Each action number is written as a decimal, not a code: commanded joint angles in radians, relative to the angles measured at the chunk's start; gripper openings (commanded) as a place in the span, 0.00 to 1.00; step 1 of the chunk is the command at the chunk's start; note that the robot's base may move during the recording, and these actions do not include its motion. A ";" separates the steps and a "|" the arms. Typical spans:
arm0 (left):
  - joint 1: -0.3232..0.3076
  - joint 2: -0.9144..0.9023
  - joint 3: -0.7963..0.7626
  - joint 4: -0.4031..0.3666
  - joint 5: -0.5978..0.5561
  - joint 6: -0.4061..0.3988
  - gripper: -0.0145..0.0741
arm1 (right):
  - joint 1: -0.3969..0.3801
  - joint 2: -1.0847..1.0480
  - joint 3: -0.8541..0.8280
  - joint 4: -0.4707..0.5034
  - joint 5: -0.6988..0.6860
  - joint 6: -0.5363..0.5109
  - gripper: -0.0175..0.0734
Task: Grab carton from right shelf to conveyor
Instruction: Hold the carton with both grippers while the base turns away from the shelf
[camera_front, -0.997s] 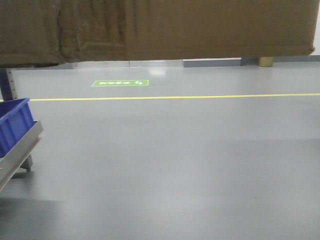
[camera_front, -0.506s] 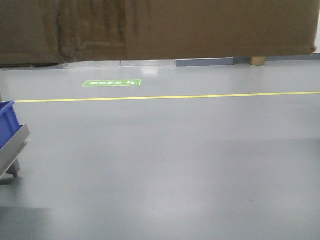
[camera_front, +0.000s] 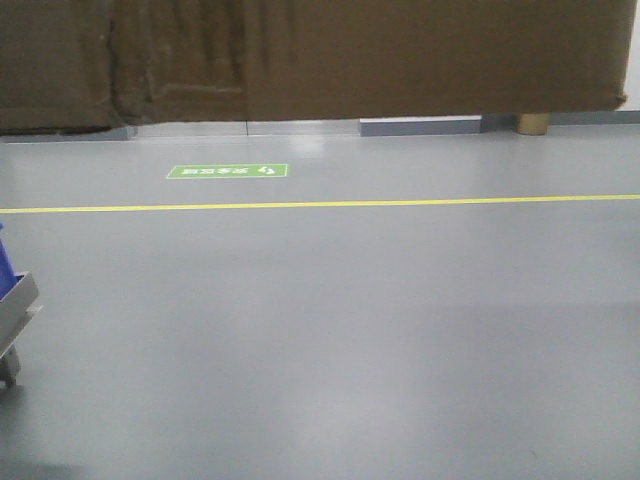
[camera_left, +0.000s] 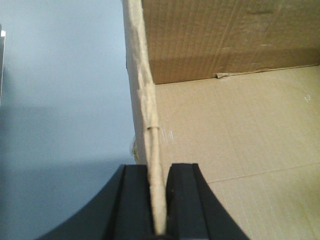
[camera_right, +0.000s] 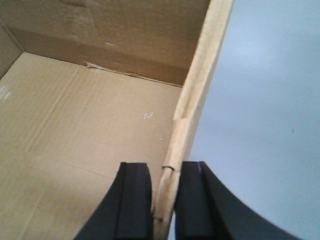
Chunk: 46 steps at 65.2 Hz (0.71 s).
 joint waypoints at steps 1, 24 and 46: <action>-0.001 -0.012 -0.005 0.055 -0.021 0.004 0.15 | -0.006 -0.018 0.000 -0.043 -0.007 -0.017 0.12; -0.001 -0.012 -0.005 0.057 -0.021 0.004 0.15 | -0.006 -0.018 0.000 -0.043 -0.013 -0.017 0.12; -0.001 -0.012 -0.005 0.057 -0.021 0.004 0.15 | -0.006 -0.018 0.000 -0.041 -0.071 -0.017 0.12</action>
